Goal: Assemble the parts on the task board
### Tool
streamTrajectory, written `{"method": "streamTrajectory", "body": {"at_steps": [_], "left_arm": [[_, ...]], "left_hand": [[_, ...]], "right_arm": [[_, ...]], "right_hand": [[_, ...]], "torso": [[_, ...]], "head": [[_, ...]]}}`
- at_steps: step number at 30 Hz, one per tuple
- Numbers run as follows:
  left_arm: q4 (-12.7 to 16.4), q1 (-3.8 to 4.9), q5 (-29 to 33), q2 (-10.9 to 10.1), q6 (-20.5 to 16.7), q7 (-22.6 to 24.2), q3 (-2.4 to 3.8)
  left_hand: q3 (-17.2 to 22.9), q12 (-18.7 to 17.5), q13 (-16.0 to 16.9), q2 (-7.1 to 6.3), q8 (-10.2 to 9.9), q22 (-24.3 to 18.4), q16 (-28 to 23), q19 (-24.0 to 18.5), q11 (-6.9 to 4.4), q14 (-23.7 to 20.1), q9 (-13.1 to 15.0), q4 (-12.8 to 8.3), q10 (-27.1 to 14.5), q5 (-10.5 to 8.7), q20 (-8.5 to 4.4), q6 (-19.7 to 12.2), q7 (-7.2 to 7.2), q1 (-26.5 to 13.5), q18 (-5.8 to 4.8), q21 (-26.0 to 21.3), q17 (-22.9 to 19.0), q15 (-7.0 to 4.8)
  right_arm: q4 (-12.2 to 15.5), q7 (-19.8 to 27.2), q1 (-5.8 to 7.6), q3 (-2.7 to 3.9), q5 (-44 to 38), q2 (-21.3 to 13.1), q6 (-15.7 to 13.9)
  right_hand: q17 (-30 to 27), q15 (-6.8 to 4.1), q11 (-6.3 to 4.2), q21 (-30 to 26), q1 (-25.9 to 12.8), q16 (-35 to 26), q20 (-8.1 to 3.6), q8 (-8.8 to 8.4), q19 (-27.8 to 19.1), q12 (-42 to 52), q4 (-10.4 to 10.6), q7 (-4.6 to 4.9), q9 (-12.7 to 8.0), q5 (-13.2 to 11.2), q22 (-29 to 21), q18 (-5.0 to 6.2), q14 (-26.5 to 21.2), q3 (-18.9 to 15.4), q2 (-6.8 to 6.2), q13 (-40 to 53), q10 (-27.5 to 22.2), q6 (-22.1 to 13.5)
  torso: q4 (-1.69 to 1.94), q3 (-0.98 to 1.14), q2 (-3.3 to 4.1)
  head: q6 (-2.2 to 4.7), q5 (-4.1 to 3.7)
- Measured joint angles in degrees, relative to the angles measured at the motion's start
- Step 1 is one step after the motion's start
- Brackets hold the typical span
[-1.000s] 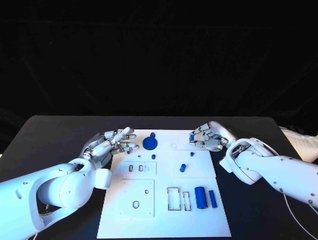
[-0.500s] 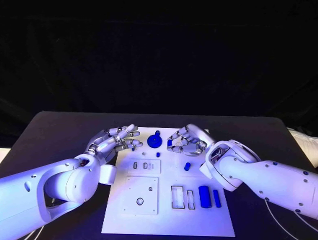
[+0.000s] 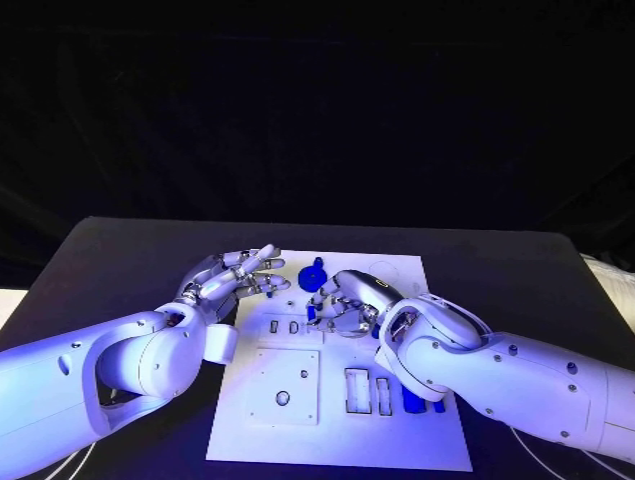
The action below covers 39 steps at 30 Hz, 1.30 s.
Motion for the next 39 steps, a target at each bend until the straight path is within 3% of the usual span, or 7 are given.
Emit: {"method": "streamTrajectory", "body": {"at_steps": [10, 34, 39], "left_arm": [[0.0, 0.0, 0.0, 0.1, 0.0, 0.0, 0.0], [0.1, 0.01, 0.0, 0.2, 0.0, 0.0, 0.0], [0.2, 0.0, 0.0, 0.2, 0.0, 0.0, 0.0]], "left_hand": [[0.0, 0.0, 0.0, 0.0, 0.0, 0.0, 0.0, 0.0, 0.0, 0.0, 0.0, 0.0, 0.0, 0.0, 0.0, 0.0, 0.0, 0.0, -0.01, 0.0, 0.0, 0.0], [0.0, 0.0, 0.0, 0.0, 0.0, 0.0, 0.0, 0.0, 0.0, 0.0, 0.0, 0.0, 0.0, 0.0, 0.0, 0.0, 0.0, 0.0, 0.0, 0.0, 0.0, 0.0], [-0.2, 0.0, 0.0, 0.23, 0.0, 0.0, 0.0, 0.0, 0.0, 0.0, 0.0, -0.2, 0.0, 0.0, 0.0, 0.0, 0.0, 0.2, 0.0, 0.0, 0.2, 0.0]], "right_arm": [[-1.0, -2.3, -0.31, -0.39, -3.9, 1.9, 0.9], [-2.4, -4.0, -0.4, -0.78, -6.8, 3.4, 1.5], [-2.3, -4.2, -0.42, -0.83, -7.2, 3.4, 1.7]], "right_hand": [[0.0, 0.01, 0.0, 0.0, -0.1, 0.0, 0.0, -0.42, 0.0, -0.1, 0.0, -0.18, 0.5, 0.0, 0.0, 0.0, 0.0, 0.0, -0.13, 0.0, 0.0, 0.1], [0.0, 0.01, 0.01, 0.0, -0.1, -0.2, 0.01, -0.42, 0.0, -0.3, 0.1, -0.49, 0.7, 0.2, 0.0, 0.0, 0.0, -0.2, -0.14, 0.2, 0.0, -0.2], [0.0, 0.01, 0.03, -0.2, -0.9, -0.2, 0.0, -0.84, 0.0, -0.7, 0.3, -0.76, 0.7, 0.2, -0.1, 0.01, 0.0, -0.3, -0.73, 0.1, 0.0, 0.1]], "torso": [[-0.12, 0.07, -0.04], [-0.05, -0.01, -0.05], [-0.05, -0.01, -0.05]], "head": [[-0.37, 0.51], [-0.87, 0.46], [-0.91, 0.4]]}}
